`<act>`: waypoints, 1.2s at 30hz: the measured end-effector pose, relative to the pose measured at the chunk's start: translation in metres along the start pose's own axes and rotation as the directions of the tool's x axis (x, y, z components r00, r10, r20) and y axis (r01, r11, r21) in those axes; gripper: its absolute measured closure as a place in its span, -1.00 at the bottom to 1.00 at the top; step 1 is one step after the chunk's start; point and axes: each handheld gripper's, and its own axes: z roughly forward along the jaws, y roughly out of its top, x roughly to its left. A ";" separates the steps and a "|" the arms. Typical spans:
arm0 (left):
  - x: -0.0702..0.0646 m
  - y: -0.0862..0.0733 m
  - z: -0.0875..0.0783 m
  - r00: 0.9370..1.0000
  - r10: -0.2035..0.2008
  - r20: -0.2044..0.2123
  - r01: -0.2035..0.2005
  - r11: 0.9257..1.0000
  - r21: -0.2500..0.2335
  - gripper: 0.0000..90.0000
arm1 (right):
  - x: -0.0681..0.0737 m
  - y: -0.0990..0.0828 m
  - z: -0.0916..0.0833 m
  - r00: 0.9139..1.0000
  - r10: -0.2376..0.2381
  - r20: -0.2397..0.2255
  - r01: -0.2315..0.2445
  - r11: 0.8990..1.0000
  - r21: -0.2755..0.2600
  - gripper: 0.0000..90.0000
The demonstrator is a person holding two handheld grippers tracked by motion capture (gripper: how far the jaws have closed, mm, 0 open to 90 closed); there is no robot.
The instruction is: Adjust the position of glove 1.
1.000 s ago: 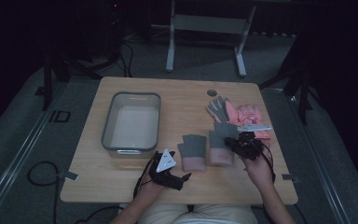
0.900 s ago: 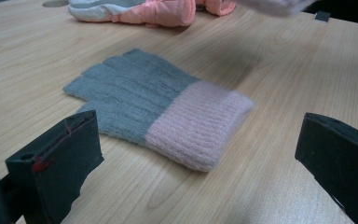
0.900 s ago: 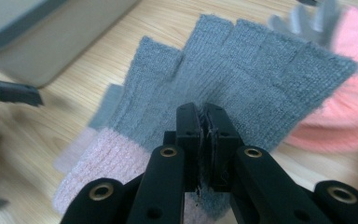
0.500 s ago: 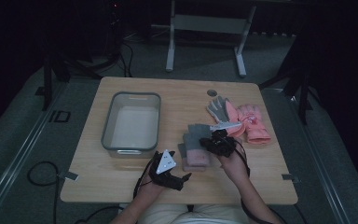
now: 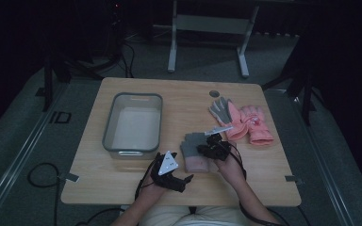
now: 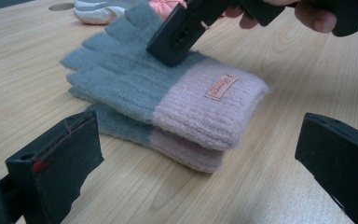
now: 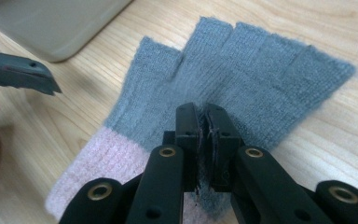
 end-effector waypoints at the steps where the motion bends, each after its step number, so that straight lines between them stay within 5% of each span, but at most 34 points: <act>1: 0.000 0.000 0.000 1.000 0.004 -0.001 -0.004 1.000 0.000 -1.00 | -0.001 -0.001 0.002 1.000 -0.001 0.001 0.001 1.000 0.001 0.88; 18: 0.004 0.000 0.001 0.999 -0.035 0.022 0.035 0.999 0.011 -0.95 | -0.005 -0.004 0.016 1.000 0.012 -0.013 -0.012 1.000 0.020 0.82; 24: 0.003 0.001 0.001 1.000 -0.030 0.006 0.030 0.999 0.017 -0.95 | -0.007 -0.006 0.020 1.000 0.006 -0.010 -0.006 1.000 0.020 0.64; 28: 0.000 0.002 0.003 0.998 -0.019 -0.058 0.021 1.000 0.023 -0.95 | -0.007 -0.005 0.018 1.000 -0.003 0.001 0.003 1.000 0.018 0.51; 36: -0.005 0.008 0.003 0.999 0.031 0.011 -0.031 0.999 -0.021 -0.83 | -0.021 0.001 -0.008 1.000 -0.018 0.019 0.019 0.999 -0.032 0.50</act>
